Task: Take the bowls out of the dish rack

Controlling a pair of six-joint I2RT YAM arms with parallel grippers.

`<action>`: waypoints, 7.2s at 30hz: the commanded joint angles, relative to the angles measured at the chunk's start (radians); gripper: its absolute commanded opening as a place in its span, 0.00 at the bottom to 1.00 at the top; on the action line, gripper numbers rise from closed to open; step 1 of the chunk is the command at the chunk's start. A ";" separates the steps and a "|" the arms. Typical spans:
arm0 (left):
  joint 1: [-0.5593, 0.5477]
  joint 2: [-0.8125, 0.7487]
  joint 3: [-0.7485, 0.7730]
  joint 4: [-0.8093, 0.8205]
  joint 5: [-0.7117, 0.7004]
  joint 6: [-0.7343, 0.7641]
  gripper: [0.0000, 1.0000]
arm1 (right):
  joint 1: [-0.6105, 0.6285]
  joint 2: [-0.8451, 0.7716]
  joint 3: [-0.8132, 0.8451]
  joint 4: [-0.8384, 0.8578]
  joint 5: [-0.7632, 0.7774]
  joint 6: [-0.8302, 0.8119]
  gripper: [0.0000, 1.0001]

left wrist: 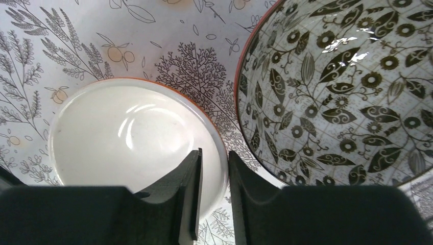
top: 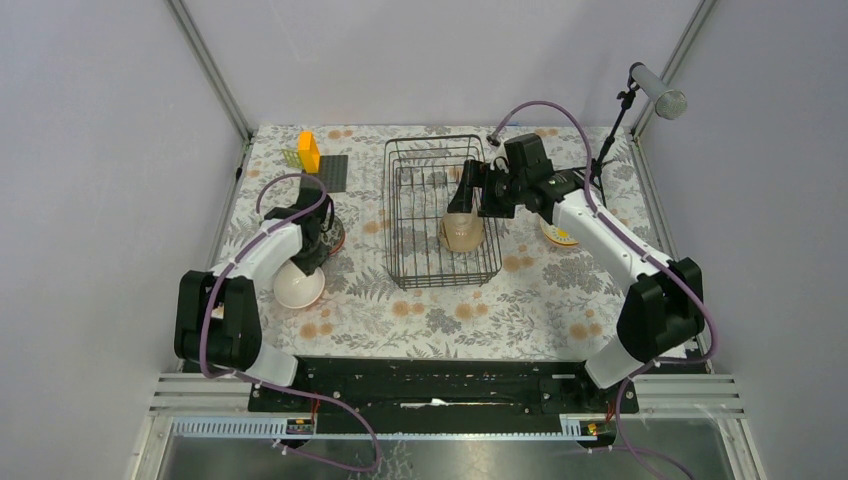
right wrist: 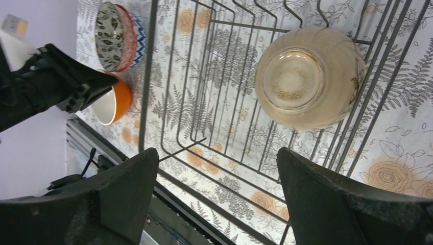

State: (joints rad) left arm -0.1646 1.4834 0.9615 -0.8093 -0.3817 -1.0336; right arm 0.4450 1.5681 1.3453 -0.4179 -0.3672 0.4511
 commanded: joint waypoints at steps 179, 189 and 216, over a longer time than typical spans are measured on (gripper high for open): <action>-0.151 0.224 0.338 0.168 0.732 0.463 0.55 | 0.085 0.375 -0.033 0.475 -0.092 0.328 0.67; -0.151 0.127 0.400 0.099 0.666 0.429 0.70 | 0.086 0.331 0.025 0.377 -0.079 0.286 0.51; -0.119 -0.071 0.432 0.232 0.751 0.213 0.99 | -0.016 0.179 0.062 0.439 -0.266 0.456 0.44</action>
State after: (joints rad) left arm -0.3016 1.5059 1.4208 -0.7185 0.3004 -0.7303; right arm 0.4702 1.8519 1.3960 -0.1398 -0.4961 0.7956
